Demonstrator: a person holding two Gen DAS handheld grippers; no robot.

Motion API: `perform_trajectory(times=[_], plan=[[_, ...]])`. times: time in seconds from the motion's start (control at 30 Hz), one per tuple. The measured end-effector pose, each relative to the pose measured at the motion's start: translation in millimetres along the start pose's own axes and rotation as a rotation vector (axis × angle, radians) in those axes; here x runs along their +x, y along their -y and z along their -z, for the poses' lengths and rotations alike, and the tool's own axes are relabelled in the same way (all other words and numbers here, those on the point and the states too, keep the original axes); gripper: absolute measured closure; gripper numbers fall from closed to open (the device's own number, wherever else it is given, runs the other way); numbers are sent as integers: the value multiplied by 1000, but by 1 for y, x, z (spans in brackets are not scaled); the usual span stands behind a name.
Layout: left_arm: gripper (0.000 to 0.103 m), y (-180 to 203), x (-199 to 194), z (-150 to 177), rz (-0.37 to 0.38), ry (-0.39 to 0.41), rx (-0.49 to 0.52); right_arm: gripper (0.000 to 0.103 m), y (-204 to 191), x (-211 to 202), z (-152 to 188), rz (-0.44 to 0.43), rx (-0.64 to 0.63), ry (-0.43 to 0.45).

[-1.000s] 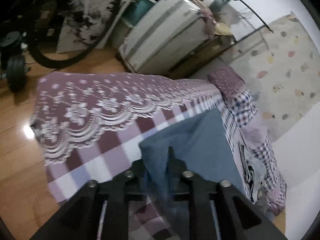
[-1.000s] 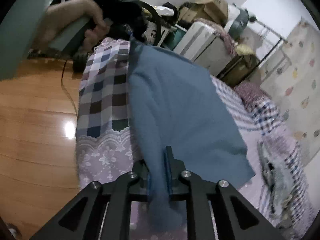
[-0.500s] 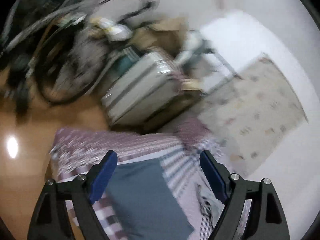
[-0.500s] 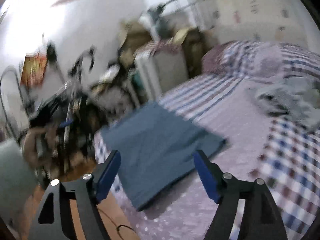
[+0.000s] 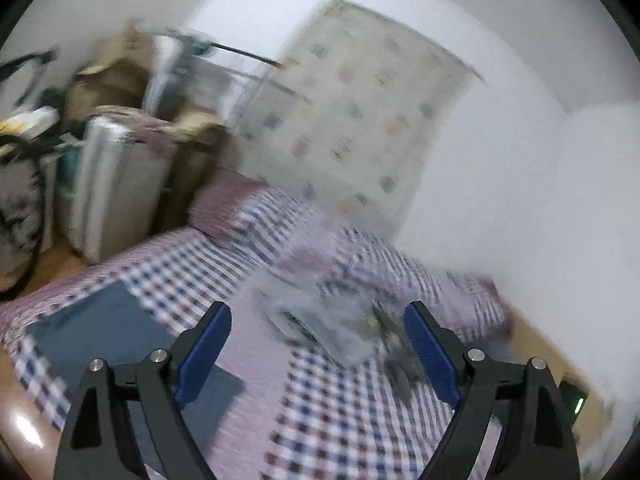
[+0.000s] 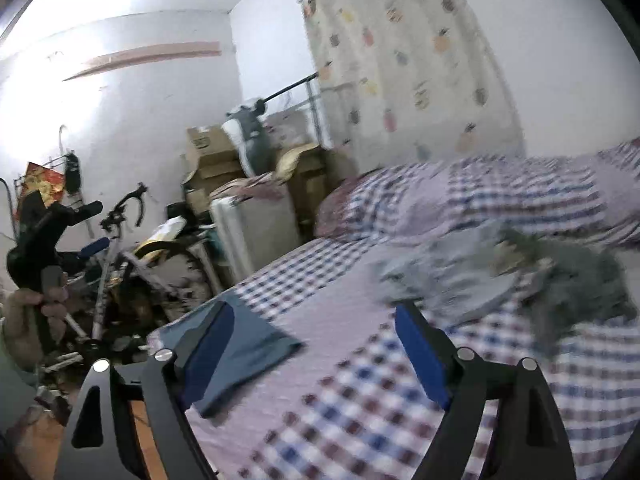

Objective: Fold clothes

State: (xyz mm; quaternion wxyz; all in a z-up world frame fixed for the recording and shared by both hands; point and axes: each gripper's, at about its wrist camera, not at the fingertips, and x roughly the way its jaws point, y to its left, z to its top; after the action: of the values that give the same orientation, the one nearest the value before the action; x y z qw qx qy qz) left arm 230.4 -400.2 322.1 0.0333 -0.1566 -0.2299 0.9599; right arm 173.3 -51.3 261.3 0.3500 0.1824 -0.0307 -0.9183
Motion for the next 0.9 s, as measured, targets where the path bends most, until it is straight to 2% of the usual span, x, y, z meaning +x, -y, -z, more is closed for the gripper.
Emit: perform_trajectory(times=[0.07, 0.17, 0.33, 0.43, 0.63, 0.9], plan=[[11, 44, 25, 17, 6, -101, 54, 11, 20, -29, -10, 41, 1, 4], [11, 99, 57, 50, 61, -224, 97, 6, 49, -65, -21, 93, 23, -20], [11, 172, 106, 114, 115, -327, 155, 2, 90, -118, -23, 174, 23, -1], [11, 204, 140, 147, 124, -363, 189, 1, 117, -133, -16, 238, 54, 5], [11, 233, 195, 189, 82, -359, 259, 1, 185, -137, 18, 375, 150, -10], [11, 238, 287, 243, 4, -384, 283, 1, 276, -103, 75, 513, 311, -101]])
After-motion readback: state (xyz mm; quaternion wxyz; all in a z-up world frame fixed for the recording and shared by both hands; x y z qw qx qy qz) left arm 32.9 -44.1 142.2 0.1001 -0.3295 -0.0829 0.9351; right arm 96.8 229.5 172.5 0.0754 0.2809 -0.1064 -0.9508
